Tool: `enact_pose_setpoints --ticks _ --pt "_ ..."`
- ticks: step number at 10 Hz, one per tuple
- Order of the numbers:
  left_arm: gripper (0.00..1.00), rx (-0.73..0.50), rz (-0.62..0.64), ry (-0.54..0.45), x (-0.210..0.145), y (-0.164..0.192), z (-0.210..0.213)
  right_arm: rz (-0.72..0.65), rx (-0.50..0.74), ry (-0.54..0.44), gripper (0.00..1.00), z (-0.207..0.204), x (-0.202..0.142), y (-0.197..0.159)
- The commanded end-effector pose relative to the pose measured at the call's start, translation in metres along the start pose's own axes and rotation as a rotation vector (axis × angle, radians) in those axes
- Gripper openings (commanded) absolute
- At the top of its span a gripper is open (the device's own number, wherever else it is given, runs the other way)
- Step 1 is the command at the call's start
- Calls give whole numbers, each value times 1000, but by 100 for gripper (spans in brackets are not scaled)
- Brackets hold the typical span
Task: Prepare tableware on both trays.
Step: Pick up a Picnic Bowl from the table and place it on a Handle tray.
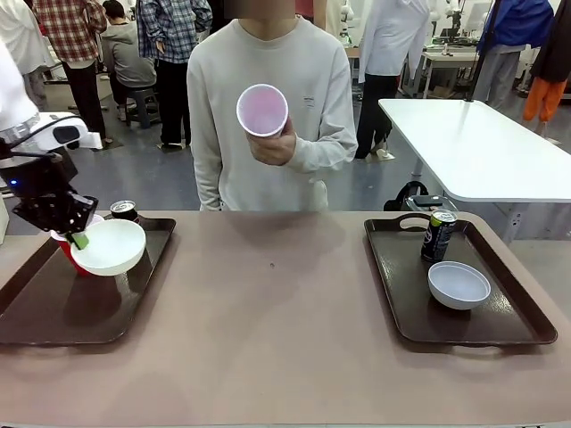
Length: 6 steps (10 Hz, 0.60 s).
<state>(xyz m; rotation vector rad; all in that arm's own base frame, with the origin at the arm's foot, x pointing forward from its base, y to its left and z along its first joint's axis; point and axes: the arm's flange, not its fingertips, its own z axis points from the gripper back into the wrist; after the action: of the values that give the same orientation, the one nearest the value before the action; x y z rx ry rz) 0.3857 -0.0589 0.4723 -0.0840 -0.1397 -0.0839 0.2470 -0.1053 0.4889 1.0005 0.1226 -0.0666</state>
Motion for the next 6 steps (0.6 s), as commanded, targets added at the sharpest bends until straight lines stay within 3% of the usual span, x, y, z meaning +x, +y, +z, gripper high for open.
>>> enact_pose_setpoints --ticks 1,6 --pt "6 30 30 -23 -11 16 -15 -12 19 -12 100 -1 3 2" --pt "6 126 89 81 -20 34 -78 -12 19 -12 100 -1 3 2"
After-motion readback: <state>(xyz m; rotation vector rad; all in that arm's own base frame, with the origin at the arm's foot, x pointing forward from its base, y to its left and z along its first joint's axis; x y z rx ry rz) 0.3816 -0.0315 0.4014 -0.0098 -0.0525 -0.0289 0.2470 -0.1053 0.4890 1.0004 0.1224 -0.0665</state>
